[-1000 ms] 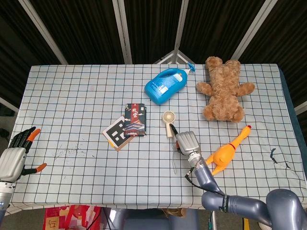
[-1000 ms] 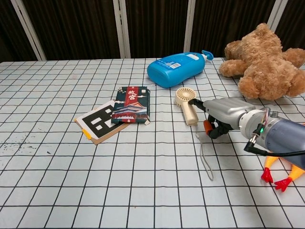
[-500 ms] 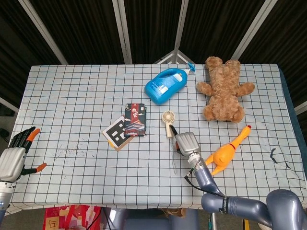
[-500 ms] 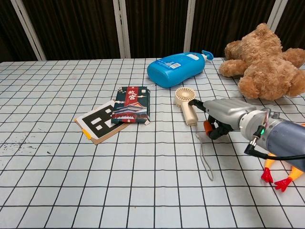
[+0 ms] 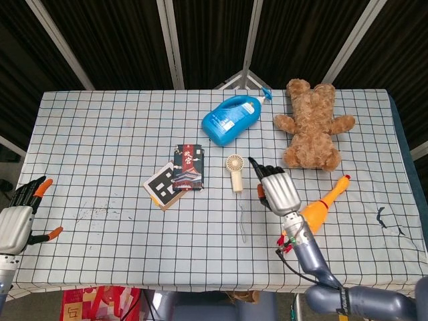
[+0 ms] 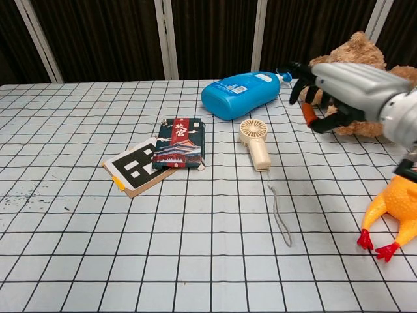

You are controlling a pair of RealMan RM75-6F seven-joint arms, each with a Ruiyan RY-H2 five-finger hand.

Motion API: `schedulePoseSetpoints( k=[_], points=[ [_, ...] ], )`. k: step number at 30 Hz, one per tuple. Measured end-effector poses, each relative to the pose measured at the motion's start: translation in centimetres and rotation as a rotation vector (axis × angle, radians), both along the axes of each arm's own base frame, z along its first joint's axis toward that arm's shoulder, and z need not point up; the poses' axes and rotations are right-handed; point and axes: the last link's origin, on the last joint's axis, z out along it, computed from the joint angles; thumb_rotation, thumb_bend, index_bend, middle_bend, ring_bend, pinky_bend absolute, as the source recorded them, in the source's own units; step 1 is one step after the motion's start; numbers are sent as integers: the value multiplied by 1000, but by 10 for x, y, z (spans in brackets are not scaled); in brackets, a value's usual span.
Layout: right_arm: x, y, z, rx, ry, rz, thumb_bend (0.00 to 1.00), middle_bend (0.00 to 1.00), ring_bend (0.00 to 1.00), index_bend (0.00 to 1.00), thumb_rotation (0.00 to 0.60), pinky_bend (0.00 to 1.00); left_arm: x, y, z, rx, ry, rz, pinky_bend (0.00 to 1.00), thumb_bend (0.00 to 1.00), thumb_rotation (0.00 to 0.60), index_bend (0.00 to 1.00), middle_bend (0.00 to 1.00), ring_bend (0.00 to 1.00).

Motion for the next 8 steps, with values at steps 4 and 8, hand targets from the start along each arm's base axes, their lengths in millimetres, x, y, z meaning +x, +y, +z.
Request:
schedulePoseSetpoints(
  k=[4,8],
  points=[
    [-35,27,29,-40,113,6,444,0,0,0,600,40,0,-2,0,8,19,-11,0,86,600,0,0,0],
    [-79,66,60,-66,221,-43,401,0,0,0,600,11,1,-4,0,15,36,-19,0,86,600,0,0,0]
  ],
)
